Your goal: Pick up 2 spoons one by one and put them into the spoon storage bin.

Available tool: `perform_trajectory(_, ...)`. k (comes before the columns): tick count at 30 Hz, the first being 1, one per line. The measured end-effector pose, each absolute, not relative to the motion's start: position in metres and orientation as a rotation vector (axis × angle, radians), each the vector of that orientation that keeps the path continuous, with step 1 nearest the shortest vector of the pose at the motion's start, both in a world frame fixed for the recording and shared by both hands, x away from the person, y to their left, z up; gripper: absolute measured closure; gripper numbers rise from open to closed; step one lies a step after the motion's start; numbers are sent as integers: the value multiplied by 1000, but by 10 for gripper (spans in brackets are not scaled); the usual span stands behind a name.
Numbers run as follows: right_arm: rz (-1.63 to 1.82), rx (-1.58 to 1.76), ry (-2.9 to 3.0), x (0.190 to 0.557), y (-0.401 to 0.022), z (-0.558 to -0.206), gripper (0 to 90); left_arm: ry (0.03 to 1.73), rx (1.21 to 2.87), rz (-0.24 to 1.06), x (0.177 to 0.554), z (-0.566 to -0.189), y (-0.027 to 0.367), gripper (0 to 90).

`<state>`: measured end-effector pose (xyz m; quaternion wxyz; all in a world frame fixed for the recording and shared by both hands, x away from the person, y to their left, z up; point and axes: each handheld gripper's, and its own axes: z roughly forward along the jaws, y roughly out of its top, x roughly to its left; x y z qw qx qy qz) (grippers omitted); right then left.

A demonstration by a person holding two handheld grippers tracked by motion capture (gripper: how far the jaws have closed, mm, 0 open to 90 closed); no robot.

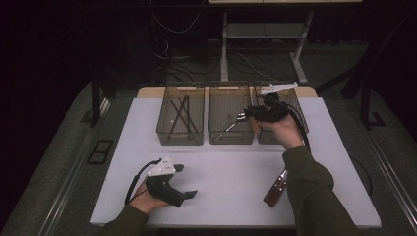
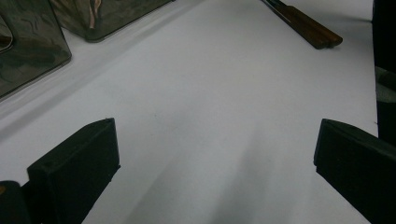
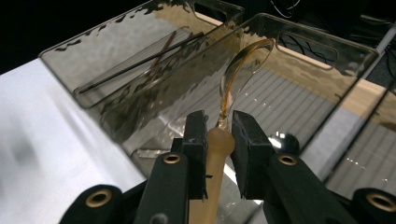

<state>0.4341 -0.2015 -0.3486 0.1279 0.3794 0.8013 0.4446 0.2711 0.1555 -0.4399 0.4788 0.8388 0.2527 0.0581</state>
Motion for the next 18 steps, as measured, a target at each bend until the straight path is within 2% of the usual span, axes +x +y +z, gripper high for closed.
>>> perform_trajectory(11, 1142, 1172, 2381, 467, -174, -376, 747, 599, 2055, 141, 271, -440, 156, 0)
perform_trajectory(14, 1108, 1194, 2405, 467, -171, -381, 580, 597, 2056, 141, 271, -440, 157, 0)
perform_trajectory(16, 1127, 1191, 2404, 463, -171, -379, 497, 600, 2052, 139, 271, -440, 157, 0)
perform_trajectory(18, 1136, 1178, 2376, 459, -171, -376, 453, 606, 2047, 136, 271, -440, 156, 0)
